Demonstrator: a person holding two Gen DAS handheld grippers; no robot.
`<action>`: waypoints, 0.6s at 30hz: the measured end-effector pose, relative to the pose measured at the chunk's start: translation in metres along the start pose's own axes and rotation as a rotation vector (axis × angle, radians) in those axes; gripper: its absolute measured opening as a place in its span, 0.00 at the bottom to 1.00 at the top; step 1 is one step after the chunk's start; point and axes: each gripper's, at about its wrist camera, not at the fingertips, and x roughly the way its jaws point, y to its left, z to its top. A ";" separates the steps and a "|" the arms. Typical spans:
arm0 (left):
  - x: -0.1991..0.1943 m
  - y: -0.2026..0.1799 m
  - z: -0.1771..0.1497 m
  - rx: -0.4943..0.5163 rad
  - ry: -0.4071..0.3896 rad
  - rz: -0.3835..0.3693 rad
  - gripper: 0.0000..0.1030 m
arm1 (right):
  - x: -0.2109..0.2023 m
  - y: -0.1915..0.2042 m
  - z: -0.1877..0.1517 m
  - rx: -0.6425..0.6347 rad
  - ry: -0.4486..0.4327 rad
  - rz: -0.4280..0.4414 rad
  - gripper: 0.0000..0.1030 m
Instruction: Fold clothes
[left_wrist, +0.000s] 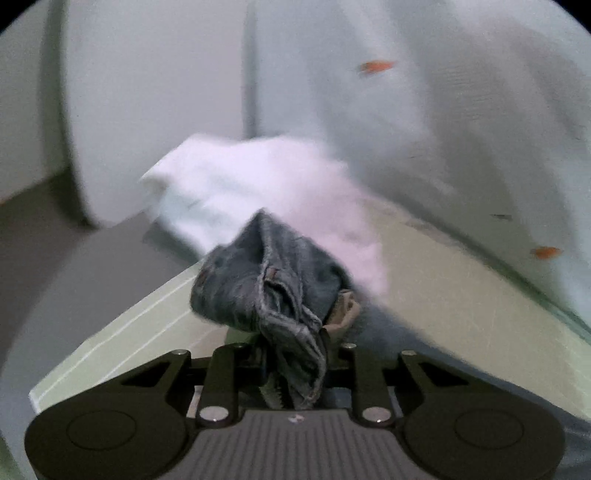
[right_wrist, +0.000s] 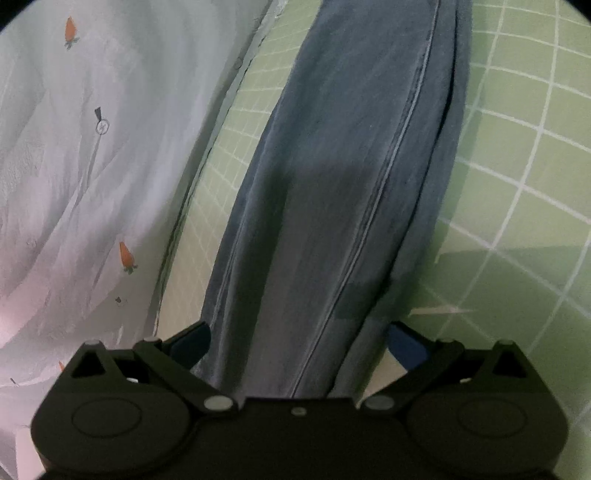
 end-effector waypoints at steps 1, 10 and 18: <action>-0.008 -0.014 0.000 0.034 -0.018 -0.025 0.24 | 0.000 -0.001 0.003 0.006 0.003 0.004 1.00; -0.024 -0.152 -0.062 0.532 0.062 -0.309 0.57 | -0.002 -0.005 0.027 -0.028 0.019 0.011 1.00; -0.032 -0.177 -0.083 0.684 0.121 -0.410 0.85 | -0.005 -0.014 0.033 -0.016 0.011 -0.006 1.00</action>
